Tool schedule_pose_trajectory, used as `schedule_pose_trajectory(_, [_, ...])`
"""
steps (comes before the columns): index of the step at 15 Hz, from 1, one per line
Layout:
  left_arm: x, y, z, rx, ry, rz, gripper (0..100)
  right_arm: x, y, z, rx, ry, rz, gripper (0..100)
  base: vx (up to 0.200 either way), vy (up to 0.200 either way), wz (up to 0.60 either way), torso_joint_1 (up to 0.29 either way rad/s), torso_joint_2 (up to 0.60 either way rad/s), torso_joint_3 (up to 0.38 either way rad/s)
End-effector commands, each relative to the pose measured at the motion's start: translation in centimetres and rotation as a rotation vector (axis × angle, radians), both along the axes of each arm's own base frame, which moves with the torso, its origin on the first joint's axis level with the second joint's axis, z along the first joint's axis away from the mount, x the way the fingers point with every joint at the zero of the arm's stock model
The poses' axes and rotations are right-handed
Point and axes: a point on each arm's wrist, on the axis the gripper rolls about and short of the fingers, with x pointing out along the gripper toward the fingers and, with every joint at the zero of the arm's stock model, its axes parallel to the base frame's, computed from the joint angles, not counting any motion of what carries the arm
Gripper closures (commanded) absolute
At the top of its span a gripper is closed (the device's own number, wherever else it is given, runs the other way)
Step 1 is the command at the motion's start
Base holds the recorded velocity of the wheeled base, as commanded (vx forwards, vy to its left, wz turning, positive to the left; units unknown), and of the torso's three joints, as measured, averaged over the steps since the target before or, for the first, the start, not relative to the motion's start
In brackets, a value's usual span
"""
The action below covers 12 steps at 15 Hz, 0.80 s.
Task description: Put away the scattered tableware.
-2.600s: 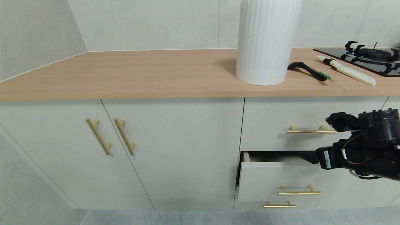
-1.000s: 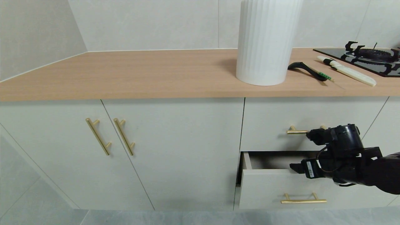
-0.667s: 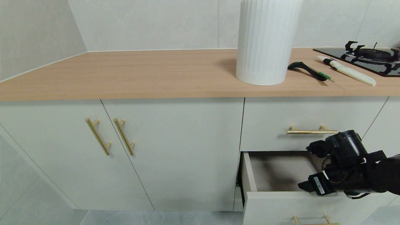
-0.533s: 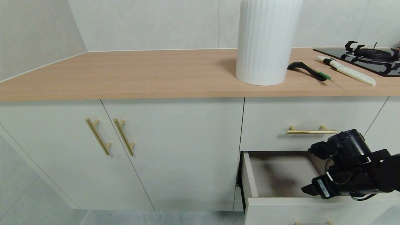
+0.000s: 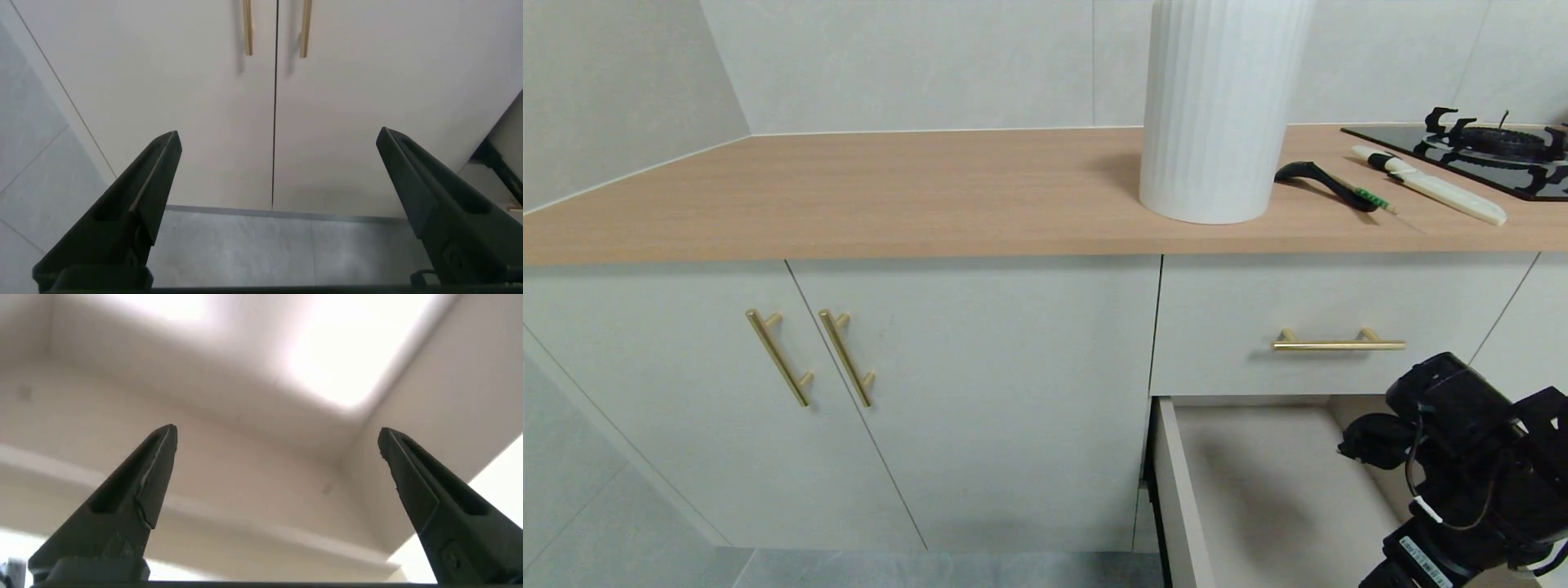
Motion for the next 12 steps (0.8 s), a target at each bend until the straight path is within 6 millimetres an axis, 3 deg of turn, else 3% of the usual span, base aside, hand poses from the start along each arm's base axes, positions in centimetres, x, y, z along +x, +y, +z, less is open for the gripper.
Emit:
schedule_pose_trajectory(1, [0.0,0.0,0.0,0.000,0.001,0.001,0,-0.1,0.1,0.2,0.002,-0.012,0.004,0,0.000,0.000,0.00,0.000,0.00,0.000])
schedule_pose_trajectory(6, [0.0,0.0,0.0,0.000,0.001,0.001,0,0.0,0.0,3.1,0.069,-0.144,-0.044,0,0.000,0.000,0.00,0.000,0.00,0.000])
schedule_pose_trajectory(8, [0.0,0.0,0.0,0.000,0.001,0.001,0,-2.3,-0.7,6.8,0.192,-0.294,-0.084,0,0.000,0.000,0.00,0.000,0.00,0.000])
schedule_pose_trajectory(12, [0.0,0.0,0.0,0.000,0.001,0.001,0,-3.7,-1.5,9.5,0.270,-0.446,-0.089,0,0.000,0.000,0.00,0.000,0.00,0.000])
